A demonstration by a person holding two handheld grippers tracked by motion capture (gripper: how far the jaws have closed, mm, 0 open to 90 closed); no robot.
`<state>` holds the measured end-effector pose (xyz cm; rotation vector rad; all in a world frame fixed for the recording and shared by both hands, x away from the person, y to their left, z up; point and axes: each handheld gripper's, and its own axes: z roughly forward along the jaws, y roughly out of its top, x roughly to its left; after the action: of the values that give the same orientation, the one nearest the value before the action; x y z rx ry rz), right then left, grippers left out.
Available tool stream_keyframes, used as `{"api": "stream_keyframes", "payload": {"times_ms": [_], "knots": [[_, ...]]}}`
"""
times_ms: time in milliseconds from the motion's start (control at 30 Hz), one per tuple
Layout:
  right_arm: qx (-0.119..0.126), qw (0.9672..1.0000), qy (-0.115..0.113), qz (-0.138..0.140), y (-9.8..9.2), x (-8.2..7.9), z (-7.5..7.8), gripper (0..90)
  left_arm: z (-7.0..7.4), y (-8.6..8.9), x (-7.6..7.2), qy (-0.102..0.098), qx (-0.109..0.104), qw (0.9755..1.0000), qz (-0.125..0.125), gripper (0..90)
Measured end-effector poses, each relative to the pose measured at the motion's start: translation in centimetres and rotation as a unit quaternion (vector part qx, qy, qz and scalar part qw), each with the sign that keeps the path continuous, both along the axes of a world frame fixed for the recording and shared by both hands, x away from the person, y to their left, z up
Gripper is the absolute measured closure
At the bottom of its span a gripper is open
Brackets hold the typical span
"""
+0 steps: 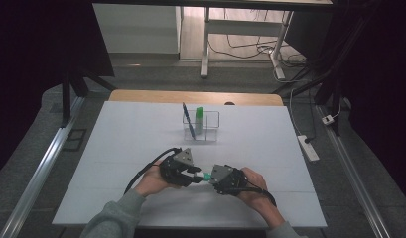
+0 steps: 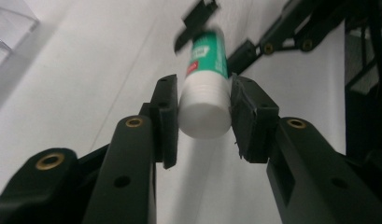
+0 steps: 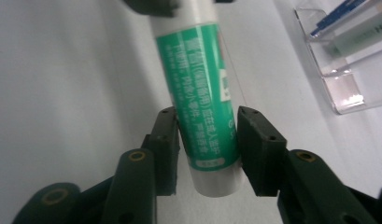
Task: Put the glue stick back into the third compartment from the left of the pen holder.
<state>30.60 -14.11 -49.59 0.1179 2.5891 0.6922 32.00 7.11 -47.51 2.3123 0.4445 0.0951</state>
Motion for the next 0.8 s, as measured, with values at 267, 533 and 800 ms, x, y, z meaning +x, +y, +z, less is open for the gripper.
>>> {"api": "stream_keyframes", "payload": {"times_ms": [267,533,800], "knots": [[0.036,0.9991,0.014,-0.016,-0.9,0.3,0.5,65.4,0.7,1.1,0.3,0.006,-0.064,0.9949,0.078,42.6],[0.071,0.9966,0.012,-0.041,-1.8,0.8,0.7,65.4,0.6,2.2,0.8,0.031,-0.113,0.9855,0.123,36.8],[0.098,0.9937,0.010,-0.055,-2.1,1.0,1.0,65.4,0.1,2.1,1.1,0.051,-0.133,0.9811,0.131,33.9]]}}
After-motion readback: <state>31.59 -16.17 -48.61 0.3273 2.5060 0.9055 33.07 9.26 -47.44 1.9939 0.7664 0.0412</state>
